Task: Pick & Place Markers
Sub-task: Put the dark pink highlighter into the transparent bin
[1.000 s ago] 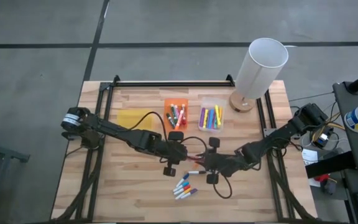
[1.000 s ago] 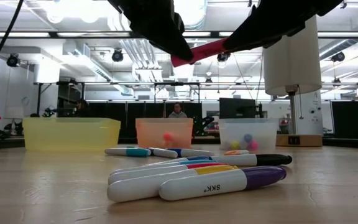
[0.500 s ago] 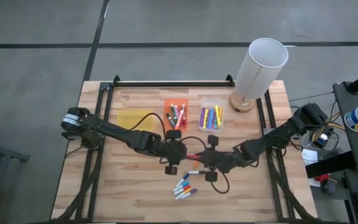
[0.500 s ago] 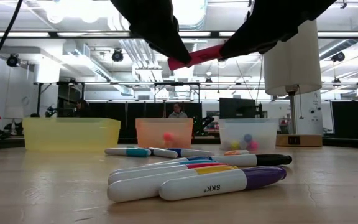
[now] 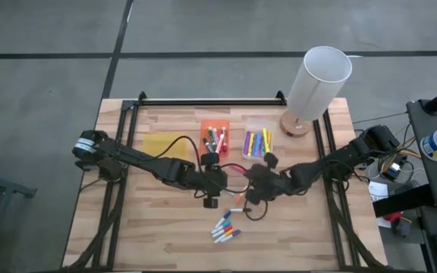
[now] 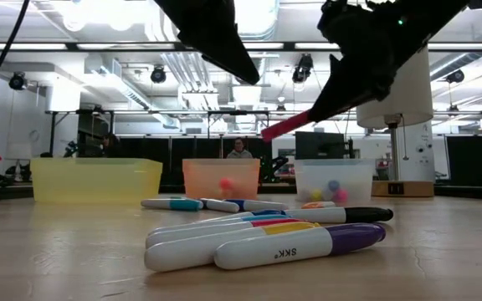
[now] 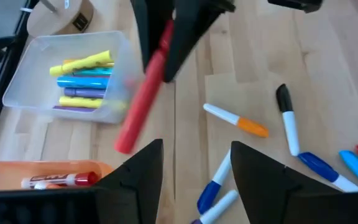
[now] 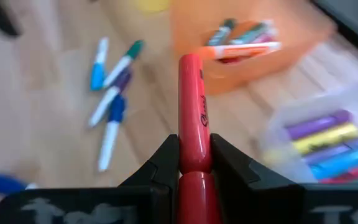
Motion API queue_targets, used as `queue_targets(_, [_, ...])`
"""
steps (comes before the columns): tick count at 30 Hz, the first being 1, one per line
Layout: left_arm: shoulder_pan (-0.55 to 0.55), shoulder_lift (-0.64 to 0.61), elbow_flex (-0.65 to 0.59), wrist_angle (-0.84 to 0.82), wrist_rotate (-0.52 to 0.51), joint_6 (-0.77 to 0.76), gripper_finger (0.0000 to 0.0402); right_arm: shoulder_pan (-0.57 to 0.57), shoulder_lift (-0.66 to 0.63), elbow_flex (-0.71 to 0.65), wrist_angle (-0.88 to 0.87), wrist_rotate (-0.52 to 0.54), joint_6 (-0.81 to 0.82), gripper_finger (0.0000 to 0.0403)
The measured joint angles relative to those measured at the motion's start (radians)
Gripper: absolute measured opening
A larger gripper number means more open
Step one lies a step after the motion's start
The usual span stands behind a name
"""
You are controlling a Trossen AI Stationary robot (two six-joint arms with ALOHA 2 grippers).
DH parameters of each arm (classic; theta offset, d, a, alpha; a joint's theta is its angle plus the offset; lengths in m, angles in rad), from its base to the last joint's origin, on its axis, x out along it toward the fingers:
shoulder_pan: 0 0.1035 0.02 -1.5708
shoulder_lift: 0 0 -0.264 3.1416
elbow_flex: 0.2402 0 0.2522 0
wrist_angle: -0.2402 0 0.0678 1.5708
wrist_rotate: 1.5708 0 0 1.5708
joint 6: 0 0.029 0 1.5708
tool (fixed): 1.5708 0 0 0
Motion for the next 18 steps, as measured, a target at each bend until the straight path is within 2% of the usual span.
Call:
queue_targets(5, [-0.003, -0.008, 0.0, -0.004, 0.003, -0.008, 0.0183, -0.068, -0.002, 0.0, -0.13, 0.109, 0.201, 0.0059])
queue_targets(9, [-0.006, -0.01, 0.0, -0.02, 0.004, -0.025, 0.0183, -0.128, -0.002, 0.0, -0.269, 0.15, 0.335, 0.0062])
queue_targets(18, [-0.008, -0.01, 0.0, -0.034, 0.006, -0.034, 0.0183, -0.219, -0.004, -0.005, -0.291, 0.152, 0.339, 0.0069])
